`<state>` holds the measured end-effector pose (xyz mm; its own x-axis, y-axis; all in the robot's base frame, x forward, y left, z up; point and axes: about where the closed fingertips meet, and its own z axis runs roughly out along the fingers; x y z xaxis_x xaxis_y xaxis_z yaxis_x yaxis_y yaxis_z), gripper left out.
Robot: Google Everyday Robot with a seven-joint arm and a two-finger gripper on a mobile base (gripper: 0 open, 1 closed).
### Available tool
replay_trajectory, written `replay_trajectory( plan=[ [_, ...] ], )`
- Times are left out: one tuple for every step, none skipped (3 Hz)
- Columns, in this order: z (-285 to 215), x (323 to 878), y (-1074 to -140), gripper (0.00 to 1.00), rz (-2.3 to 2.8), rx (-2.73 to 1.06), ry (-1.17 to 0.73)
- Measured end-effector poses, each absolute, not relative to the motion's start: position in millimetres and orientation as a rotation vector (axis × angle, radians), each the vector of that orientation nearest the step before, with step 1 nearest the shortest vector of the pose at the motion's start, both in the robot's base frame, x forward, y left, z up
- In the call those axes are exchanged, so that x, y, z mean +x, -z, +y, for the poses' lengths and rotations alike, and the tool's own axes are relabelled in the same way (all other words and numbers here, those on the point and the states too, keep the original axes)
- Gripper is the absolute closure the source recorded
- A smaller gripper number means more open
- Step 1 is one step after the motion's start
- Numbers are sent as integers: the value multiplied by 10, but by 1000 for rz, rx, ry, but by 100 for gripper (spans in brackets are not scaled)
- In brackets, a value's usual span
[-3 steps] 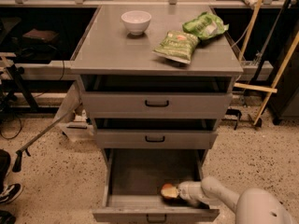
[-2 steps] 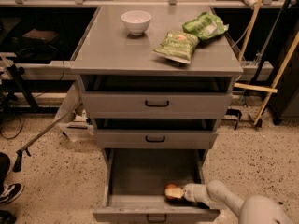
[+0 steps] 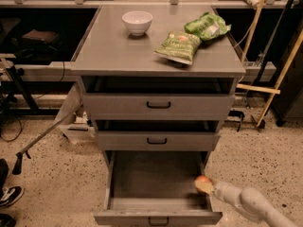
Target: Pick orange from bottom drawer and place on counter
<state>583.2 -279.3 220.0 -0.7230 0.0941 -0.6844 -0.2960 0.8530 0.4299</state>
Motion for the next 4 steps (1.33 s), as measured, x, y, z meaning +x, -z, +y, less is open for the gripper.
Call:
replay_trajectory(
  plan=[
    [-3686,5649,-3144,100,2202,-36,-429],
    [-4226,5217,-4172,100,2112,55,-273],
    [-4405,4800,-4481,100,2117,52,-215],
    [-4308,4798,-4522,100,2110,25,-240]
  ],
)
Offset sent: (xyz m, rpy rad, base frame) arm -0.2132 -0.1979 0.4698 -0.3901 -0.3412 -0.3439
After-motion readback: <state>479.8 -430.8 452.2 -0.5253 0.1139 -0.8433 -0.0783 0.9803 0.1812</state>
